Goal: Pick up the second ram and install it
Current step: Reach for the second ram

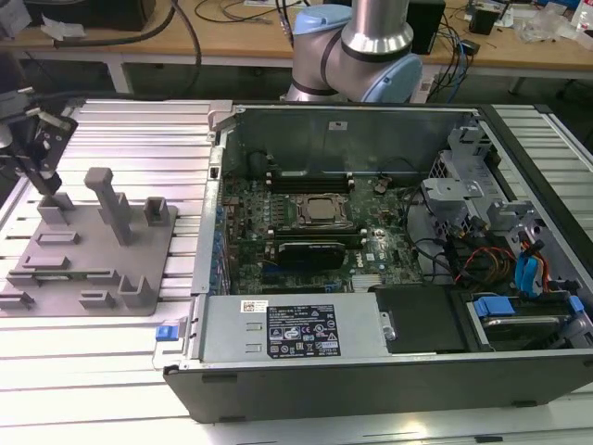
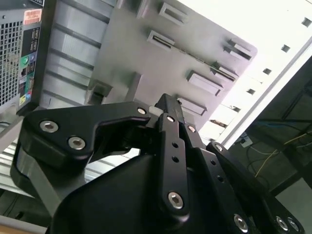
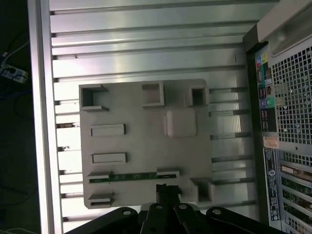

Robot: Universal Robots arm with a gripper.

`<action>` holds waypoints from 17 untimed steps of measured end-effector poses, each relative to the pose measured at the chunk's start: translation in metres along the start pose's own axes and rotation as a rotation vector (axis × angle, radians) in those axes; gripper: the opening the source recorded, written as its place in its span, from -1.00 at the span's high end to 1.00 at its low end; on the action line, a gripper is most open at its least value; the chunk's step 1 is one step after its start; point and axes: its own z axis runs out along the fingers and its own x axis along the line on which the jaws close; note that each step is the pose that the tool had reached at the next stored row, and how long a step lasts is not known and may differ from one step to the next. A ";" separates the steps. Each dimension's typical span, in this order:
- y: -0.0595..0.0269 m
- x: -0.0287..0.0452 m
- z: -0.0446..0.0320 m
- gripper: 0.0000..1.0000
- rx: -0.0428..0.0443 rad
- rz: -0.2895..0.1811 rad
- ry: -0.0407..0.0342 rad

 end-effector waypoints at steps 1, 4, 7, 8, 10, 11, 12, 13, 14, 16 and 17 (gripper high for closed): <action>-0.0014 0.0016 0.0026 0.84 -0.0001 0.000 0.0002; -0.0038 0.0047 0.0075 0.84 0.0000 0.000 0.0009; -0.0064 0.0095 0.0164 0.84 0.0001 0.000 0.0015; -0.0074 0.0124 0.0198 0.84 0.0000 0.000 0.0014; -0.0087 0.0153 0.0235 0.84 0.0000 0.000 0.0013; -0.0096 0.0173 0.0264 0.84 0.0001 0.000 0.0015; -0.0103 0.0181 0.0281 0.84 0.0000 0.000 0.0014; -0.0106 0.0187 0.0290 0.84 0.0000 0.000 0.0015; -0.0110 0.0194 0.0302 0.84 0.0000 0.000 0.0016; -0.0119 0.0214 0.0339 0.84 0.0001 0.000 0.0016; -0.0122 0.0217 0.0358 0.84 0.0000 -0.001 0.0017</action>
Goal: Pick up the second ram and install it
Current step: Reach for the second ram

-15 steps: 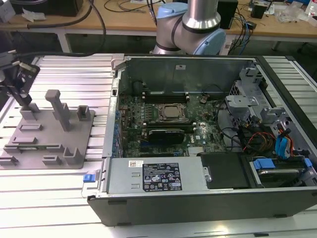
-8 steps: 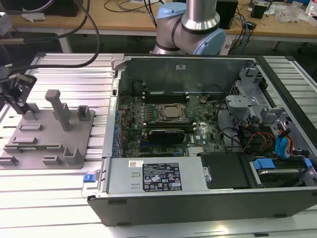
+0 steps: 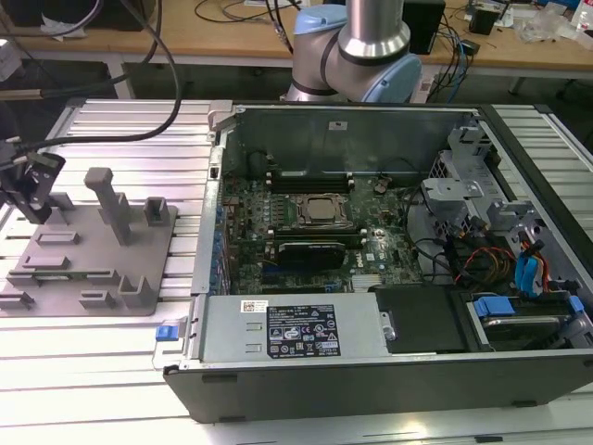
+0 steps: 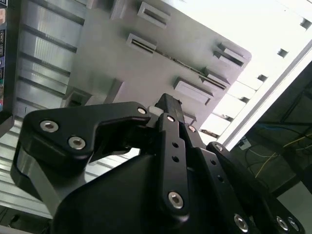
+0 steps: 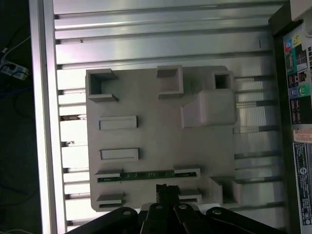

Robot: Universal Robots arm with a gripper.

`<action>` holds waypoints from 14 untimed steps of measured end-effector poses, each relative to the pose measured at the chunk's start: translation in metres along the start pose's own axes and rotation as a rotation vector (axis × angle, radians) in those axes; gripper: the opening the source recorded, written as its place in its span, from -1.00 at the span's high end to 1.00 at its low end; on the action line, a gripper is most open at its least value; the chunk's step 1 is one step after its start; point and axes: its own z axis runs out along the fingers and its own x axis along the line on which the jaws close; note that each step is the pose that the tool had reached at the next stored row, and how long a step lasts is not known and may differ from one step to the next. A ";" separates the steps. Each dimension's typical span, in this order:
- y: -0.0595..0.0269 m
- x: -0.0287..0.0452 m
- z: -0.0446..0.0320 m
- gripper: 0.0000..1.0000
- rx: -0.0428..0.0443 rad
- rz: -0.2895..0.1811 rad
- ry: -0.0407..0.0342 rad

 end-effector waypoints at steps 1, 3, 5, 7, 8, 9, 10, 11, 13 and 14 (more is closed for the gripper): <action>-0.0002 0.0006 0.0020 0.84 0.0000 -0.003 0.0001; -0.0005 0.0016 0.0048 0.84 -0.0002 -0.009 0.0003; -0.0010 0.0022 0.0077 0.84 -0.0004 -0.019 0.0007; -0.0011 0.0023 0.0088 0.84 -0.0004 -0.027 0.0011; -0.0011 0.0023 0.0092 0.84 -0.0005 -0.032 0.0014; -0.0011 0.0023 0.0102 0.84 -0.0008 -0.037 0.0013; -0.0013 0.0025 0.0113 0.84 -0.0008 -0.042 0.0015; -0.0015 0.0027 0.0122 0.84 -0.0008 -0.046 0.0017; -0.0016 0.0028 0.0128 0.84 -0.0009 -0.050 0.0019; -0.0016 0.0028 0.0129 0.84 -0.0009 -0.050 0.0019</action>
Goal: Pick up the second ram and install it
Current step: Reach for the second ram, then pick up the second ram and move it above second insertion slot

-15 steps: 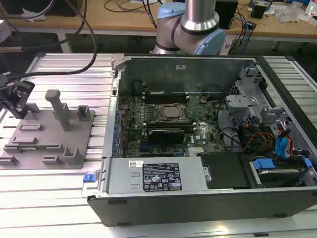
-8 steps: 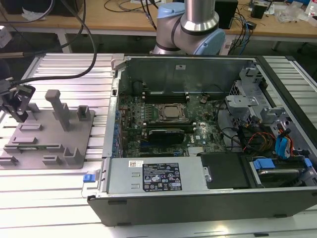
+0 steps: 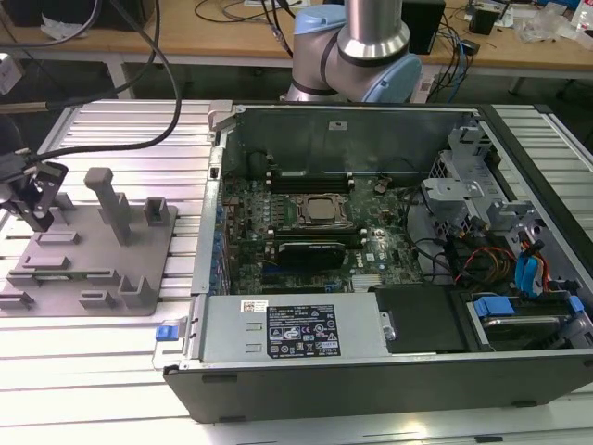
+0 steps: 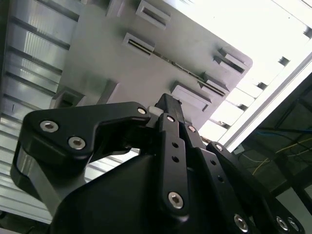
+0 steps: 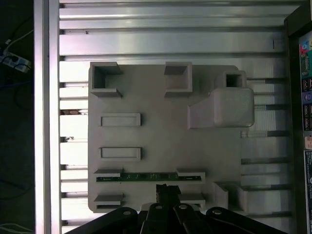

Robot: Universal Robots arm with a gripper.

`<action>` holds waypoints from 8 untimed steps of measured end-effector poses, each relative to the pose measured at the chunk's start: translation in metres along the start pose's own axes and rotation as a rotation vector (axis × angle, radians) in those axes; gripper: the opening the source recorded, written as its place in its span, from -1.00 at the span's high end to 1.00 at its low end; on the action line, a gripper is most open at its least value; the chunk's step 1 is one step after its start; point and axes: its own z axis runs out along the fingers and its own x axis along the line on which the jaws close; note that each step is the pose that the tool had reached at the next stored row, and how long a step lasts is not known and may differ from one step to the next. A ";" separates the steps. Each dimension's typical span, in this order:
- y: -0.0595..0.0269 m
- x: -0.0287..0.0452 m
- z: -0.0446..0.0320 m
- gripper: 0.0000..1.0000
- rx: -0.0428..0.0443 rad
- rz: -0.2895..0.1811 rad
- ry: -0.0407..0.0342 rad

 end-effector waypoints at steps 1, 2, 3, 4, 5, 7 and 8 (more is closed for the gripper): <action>0.0000 0.0000 0.0000 0.84 -0.0002 0.000 -0.0001; 0.0000 0.0000 0.0000 0.84 -0.0003 0.000 -0.0001; 0.0000 0.0000 0.0000 0.84 -0.0003 0.000 -0.0001; 0.0000 0.0000 0.0000 0.84 -0.0004 0.000 -0.0001; 0.0000 0.0000 0.0000 0.84 -0.0004 0.000 -0.0001; 0.0000 0.0000 0.0000 0.84 -0.0005 0.000 0.0000; 0.0000 0.0000 0.0000 0.84 -0.0006 0.000 0.0000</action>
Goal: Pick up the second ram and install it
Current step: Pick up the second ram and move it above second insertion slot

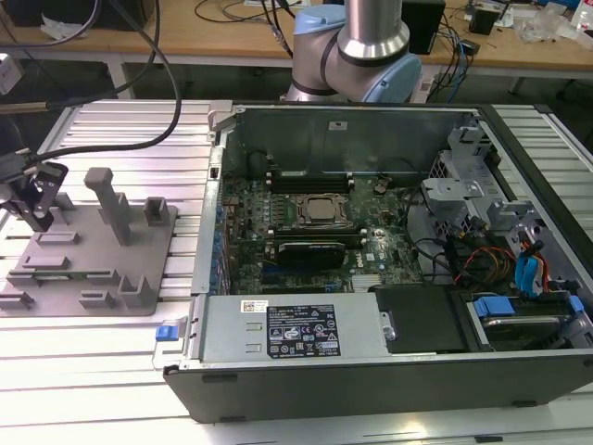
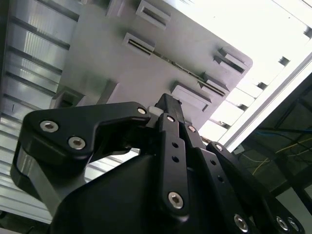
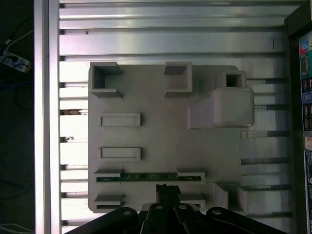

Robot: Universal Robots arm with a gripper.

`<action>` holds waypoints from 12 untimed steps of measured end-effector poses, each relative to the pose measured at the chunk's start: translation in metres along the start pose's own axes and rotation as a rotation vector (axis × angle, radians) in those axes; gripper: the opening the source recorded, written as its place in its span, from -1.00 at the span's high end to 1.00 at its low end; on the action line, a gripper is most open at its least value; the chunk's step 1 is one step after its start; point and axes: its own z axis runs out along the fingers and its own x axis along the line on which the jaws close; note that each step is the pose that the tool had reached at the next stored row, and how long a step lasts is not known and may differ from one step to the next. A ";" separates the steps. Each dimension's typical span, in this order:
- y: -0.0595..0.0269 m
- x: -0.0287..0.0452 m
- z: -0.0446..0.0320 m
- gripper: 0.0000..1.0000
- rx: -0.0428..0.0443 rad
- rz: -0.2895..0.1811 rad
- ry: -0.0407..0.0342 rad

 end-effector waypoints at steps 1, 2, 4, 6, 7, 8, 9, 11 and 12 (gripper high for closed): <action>0.0000 0.0000 0.0000 0.84 0.0000 0.000 0.0000; 0.0000 0.0000 0.0000 0.84 0.0000 0.000 -0.0001; 0.0000 0.0000 0.0000 0.84 -0.0003 -0.001 0.0000; -0.0001 0.0001 0.0005 0.84 -0.0009 -0.028 0.0011; -0.0001 0.0000 0.0013 0.84 -0.0016 -0.062 0.0022; -0.0001 0.0000 0.0019 0.84 -0.0021 -0.085 0.0030; -0.0001 0.0001 0.0031 0.84 -0.0028 -0.119 0.0043; -0.0002 0.0001 0.0042 0.84 -0.0035 -0.155 0.0056; -0.0002 0.0001 0.0047 0.84 -0.0039 -0.176 0.0065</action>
